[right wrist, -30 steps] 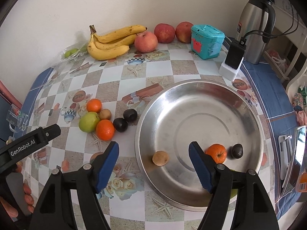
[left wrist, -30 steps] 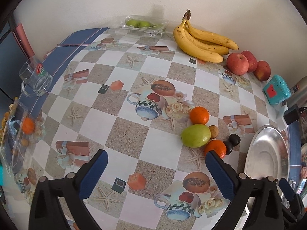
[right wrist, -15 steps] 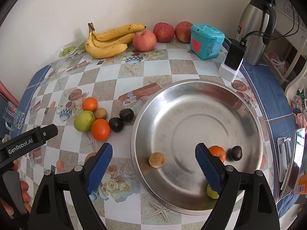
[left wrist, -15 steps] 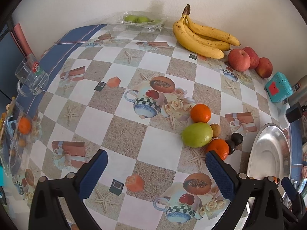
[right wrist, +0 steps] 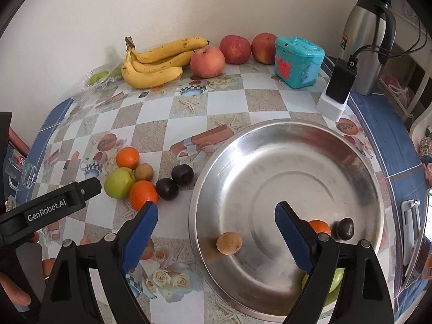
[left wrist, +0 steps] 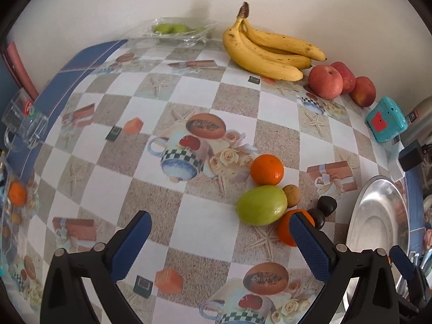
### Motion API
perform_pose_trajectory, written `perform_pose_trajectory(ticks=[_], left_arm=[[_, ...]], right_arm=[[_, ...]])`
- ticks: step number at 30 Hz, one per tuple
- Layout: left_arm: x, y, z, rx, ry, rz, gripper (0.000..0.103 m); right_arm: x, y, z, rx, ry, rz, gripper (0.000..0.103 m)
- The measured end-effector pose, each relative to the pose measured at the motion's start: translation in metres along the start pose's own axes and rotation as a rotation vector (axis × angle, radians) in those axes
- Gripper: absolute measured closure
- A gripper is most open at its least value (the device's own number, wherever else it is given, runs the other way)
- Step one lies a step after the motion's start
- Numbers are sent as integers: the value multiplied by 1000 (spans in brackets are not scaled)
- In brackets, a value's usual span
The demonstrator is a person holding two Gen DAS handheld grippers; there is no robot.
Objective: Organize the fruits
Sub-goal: 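Move the left gripper to the green pear while the right approaches a tangerine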
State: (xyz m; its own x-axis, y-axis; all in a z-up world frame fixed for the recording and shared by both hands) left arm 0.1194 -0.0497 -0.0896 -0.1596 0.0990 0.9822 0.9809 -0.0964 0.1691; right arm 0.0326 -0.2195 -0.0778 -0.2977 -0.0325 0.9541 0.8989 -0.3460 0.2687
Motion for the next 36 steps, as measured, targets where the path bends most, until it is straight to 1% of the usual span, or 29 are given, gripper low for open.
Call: perform_pose_trajectory(ticks=[5,8,18,20,25,28,30,32,35,36], left_arm=[[-5,6,-2,6,-25,6,0],[-10,10,-6,0,-37,16,0],[-7,24,-26,-44,-59,-64,0],[-7,26,-30,-42,-84,-68,0],[-12,25,-32,-32,-113,-49,2],[-18,22,-31,-22,-123,-21,17],[-23,20,-30,-14,-126,-3,23],[-28,18,-28,0,-146,18,35],[-33,15,-28,13,-181,42,47],[-32,15,-29,17,-194,46,49]], right_arm=[[-8,3,-2,-10,-8,18,14],[-9,7,-2,-3,-29,11,14],[-9,24,-13,-44,-17,-38,14],[-8,27,-14,-48,-18,-49,14],[-9,30,-15,-62,-1,-52,14],[-13,29,-14,-63,5,-37,14],[-13,28,-13,-60,6,-34,14],[-13,28,-13,-59,6,-36,14],[-13,28,-14,-61,9,-34,14],[-13,28,-14,-61,9,-31,14]])
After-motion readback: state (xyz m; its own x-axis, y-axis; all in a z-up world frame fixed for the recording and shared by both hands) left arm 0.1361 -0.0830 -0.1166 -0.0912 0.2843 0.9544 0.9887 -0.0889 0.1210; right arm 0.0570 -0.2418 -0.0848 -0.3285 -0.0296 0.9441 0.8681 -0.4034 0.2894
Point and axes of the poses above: each gripper's, at about its wrist camera, not at the fingertips, and x roughly against the way its jaws point, z to its left, y to its top, the point moved 8 cm from there along -x, roughly the way its jaws point, and after that the axes turned 14 degrees about z, right-handed, at the moved point
